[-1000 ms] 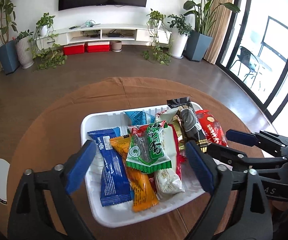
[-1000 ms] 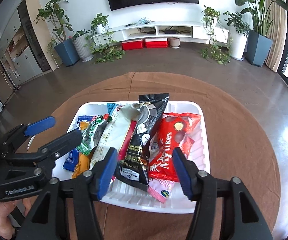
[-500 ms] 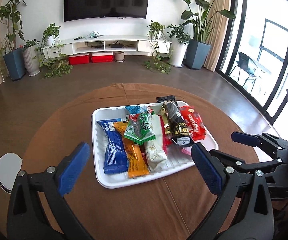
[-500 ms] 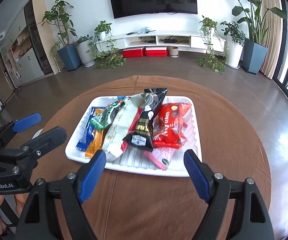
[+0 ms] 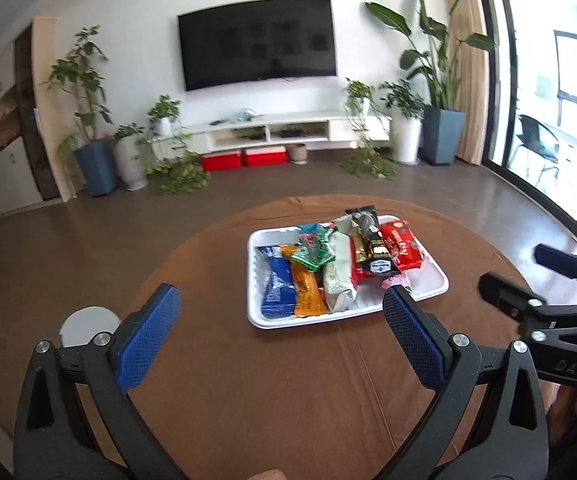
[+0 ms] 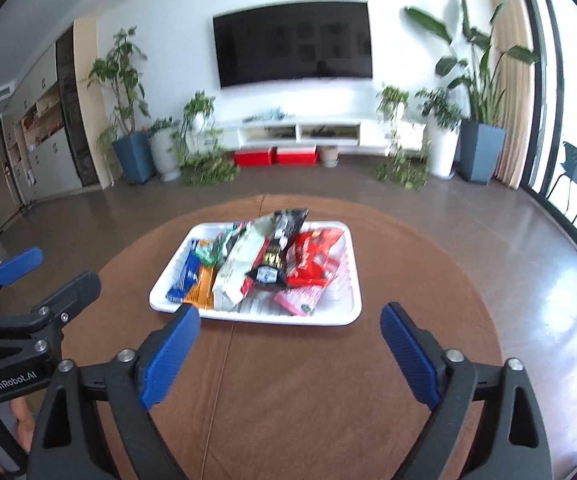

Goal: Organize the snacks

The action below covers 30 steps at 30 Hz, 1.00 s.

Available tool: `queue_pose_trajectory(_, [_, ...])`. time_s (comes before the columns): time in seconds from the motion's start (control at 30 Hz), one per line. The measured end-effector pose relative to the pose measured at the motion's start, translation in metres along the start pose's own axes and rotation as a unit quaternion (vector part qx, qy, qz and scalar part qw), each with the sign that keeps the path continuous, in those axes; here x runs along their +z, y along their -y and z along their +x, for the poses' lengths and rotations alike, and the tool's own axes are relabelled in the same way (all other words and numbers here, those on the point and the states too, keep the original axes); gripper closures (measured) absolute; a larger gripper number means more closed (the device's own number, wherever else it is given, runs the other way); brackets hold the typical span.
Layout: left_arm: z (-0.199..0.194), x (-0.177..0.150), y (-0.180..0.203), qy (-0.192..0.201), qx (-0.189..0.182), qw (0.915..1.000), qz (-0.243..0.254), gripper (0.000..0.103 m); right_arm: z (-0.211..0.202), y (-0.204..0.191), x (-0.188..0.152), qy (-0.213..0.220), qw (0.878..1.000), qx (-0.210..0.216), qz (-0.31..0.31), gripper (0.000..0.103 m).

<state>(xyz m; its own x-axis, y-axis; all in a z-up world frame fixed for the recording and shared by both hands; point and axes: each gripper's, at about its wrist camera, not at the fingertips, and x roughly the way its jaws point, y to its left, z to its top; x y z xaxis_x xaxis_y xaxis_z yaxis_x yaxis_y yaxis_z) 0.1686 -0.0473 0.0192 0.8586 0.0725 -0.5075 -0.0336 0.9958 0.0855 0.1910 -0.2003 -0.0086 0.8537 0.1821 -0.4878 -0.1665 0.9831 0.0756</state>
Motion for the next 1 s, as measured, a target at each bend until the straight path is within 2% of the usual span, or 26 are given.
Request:
queue_pose_trajectory(0.03, [-0.008,0.000,0.000,0.006,0.016,0.9999,-0.003,0.000,-0.010,0.000,-0.002,0.021,1.000,-0.003,0.000,0.001])
queue_pose_trajectory(0.1, [-0.026,-0.002,0.001,0.018,0.035,0.9992,-0.008,0.000,-0.030,0.000,-0.005,0.058,0.998,-0.004,0.003,0.000])
queue_pose_trajectory(0.23, [-0.046,-0.005,-0.005,0.002,0.011,0.9995,-0.028,0.000,-0.059,0.000,-0.008,0.088,0.996,0.009,0.007,0.000])
queue_pose_trajectory(0.37, [-0.065,-0.011,-0.009,-0.006,-0.001,0.9990,-0.045,0.000,-0.090,-0.002,-0.016,0.129,0.992,-0.005,-0.010,0.000])
queue_pose_trajectory(0.5, [-0.083,-0.018,-0.010,-0.002,0.000,0.9988,-0.050,0.000,-0.111,0.001,-0.022,0.133,0.991,0.001,-0.014,0.000])
queue_pose_trajectory(0.8, [-0.096,-0.025,-0.006,-0.009,-0.011,0.9989,-0.045,0.000,-0.106,-0.003,-0.037,0.065,0.998,-0.021,-0.014,0.000])
queue_pose_trajectory(1.0, [-0.094,-0.030,-0.004,-0.019,-0.026,0.9983,-0.048,0.000,-0.102,-0.004,-0.045,0.047,0.998,-0.037,-0.009,0.000])
